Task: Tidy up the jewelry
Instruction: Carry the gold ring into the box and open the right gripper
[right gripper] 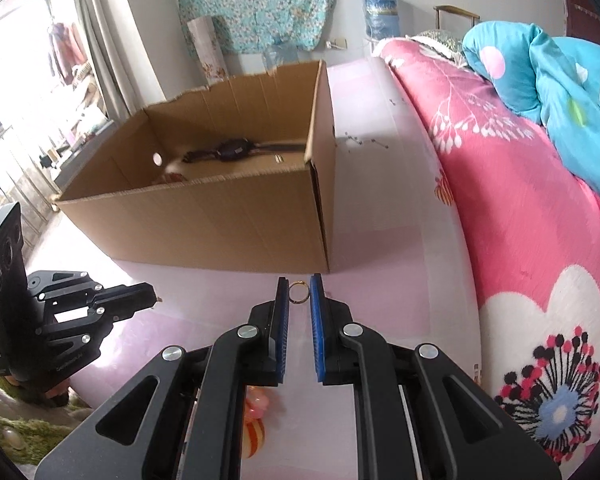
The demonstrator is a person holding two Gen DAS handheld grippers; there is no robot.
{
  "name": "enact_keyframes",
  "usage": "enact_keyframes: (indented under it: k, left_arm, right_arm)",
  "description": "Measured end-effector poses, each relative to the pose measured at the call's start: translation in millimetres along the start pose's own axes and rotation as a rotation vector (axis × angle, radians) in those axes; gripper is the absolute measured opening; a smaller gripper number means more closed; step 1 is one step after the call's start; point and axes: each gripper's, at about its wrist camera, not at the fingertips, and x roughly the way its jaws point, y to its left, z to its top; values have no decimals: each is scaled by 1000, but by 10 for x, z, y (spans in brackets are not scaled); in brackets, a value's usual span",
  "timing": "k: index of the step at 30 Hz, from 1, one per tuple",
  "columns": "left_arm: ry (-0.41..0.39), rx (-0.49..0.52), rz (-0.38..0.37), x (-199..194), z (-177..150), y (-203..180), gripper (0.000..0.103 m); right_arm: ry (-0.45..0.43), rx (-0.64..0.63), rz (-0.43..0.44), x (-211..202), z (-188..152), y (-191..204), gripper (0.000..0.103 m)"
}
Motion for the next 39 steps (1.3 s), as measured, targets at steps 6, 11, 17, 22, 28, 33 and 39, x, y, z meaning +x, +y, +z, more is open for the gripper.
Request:
enact_keyframes:
  k: [6, 11, 17, 22, 28, 33, 39]
  left_arm:
    - [-78, -11, -27, -396, 174, 29, 2]
    - [-159, -16, -58, -691, 420, 51, 2]
    - [-198, -28, -54, -780, 801, 220, 2]
    - [-134, -96, -69, -519, 1122, 480, 2]
    - [12, -178, -92, -13, 1396, 838, 2]
    - [157, -284, -165, 421, 1566, 1159, 2]
    - [273, -397, -158, 818, 1641, 1457, 1]
  right_arm:
    - [-60, -11, 40, -172, 98, 114, 11]
    - [-132, -30, 81, -355, 280, 214, 11]
    - [-201, -58, 155, -395, 566, 339, 11]
    - [-170, -67, 205, -164, 788, 369, 11]
    - [-39, -68, 224, 282, 1042, 317, 11]
    - [47, -89, 206, 568, 1144, 323, 11]
    - [102, -128, 171, 718, 1286, 336, 11]
